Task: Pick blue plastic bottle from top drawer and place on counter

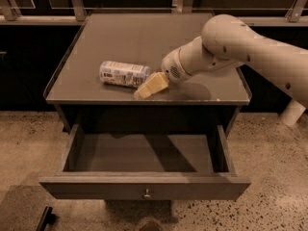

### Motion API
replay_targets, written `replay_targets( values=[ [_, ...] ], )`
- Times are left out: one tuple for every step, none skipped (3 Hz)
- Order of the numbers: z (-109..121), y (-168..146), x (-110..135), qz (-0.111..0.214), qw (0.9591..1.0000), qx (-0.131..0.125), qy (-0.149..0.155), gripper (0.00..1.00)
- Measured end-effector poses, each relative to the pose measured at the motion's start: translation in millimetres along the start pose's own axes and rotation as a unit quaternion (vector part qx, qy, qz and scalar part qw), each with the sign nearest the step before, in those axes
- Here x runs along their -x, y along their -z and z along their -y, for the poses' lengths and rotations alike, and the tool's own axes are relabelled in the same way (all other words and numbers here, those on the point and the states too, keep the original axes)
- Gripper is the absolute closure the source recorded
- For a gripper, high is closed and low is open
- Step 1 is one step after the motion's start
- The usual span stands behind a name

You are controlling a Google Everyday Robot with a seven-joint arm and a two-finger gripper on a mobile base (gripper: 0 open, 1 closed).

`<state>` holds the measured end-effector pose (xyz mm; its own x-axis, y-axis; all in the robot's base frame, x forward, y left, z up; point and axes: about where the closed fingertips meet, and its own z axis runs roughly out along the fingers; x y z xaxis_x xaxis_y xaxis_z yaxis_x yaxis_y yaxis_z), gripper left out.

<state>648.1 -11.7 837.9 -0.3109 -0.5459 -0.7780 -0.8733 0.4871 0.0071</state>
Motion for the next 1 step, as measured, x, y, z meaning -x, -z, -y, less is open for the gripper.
replay_targets(
  values=[
    [0.0,0.0,0.0,0.0,1.0,0.0,0.0,0.0]
  ],
)
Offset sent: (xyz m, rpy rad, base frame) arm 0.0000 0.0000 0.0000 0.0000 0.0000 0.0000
